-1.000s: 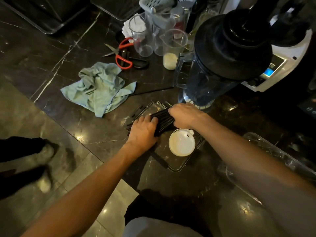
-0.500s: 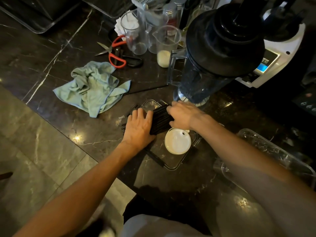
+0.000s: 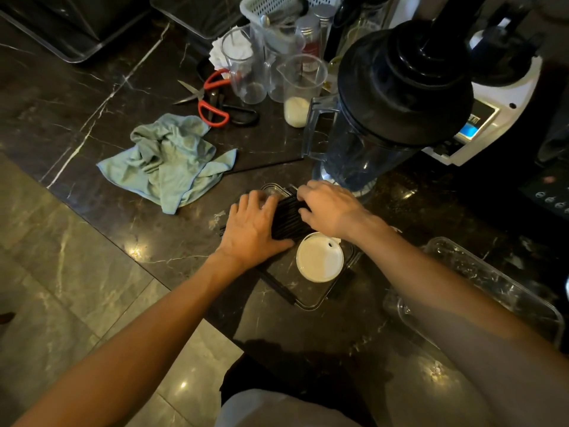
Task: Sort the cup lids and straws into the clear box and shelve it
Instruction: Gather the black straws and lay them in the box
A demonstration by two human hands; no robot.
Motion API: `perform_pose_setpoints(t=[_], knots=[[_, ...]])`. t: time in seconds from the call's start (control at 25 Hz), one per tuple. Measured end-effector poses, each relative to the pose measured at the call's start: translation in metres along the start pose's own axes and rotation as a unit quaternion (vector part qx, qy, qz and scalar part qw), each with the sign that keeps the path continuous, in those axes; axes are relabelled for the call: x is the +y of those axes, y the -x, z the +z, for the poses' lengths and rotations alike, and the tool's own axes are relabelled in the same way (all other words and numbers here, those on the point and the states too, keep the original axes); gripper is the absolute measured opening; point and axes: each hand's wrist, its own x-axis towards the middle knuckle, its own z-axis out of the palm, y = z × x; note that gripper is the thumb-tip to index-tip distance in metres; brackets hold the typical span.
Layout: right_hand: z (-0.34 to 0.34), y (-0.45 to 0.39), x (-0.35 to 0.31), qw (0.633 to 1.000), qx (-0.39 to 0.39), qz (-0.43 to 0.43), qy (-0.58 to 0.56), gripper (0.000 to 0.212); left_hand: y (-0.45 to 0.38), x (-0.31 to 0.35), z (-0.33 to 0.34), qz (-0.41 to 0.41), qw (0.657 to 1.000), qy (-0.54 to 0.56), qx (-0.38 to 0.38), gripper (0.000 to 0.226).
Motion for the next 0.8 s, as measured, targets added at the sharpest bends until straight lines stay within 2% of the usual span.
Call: perform_pose_setpoints(t=[0.08, 0.12, 0.2, 0.28, 0.44, 0.68, 0.8], knots=[[-0.003, -0.015, -0.007, 0.999, 0.02, 0.017, -0.032, 0.029, -0.015, -0.011, -0.012, -0.067, 0.991, 0.109, 0.051, 0.07], [-0.003, -0.026, -0.012, 0.998, 0.029, 0.023, -0.048, 0.027, -0.028, -0.021, -0.017, -0.094, 0.985, 0.128, 0.067, 0.059], [-0.002, -0.054, -0.022, 0.996, 0.041, 0.033, -0.069, 0.024, -0.059, -0.048, -0.023, -0.112, 0.987, 0.089, 0.071, 0.042], [0.002, -0.082, -0.031, 0.996, 0.039, 0.046, -0.059, 0.027, -0.084, -0.072, -0.024, -0.115, 0.991, 0.055, 0.04, 0.033], [0.013, -0.13, -0.038, 0.997, 0.005, 0.068, 0.029, 0.038, -0.112, -0.094, -0.014, -0.084, 0.996, 0.025, -0.029, 0.041], [0.006, -0.165, -0.042, 0.986, -0.059, 0.004, 0.156, 0.036, -0.126, -0.102, -0.005, -0.064, 0.997, -0.04, -0.019, 0.036], [0.0, -0.158, -0.043, 0.985, -0.065, -0.011, 0.159, 0.035, -0.119, -0.101, -0.011, -0.02, 0.999, -0.04, -0.012, 0.032]])
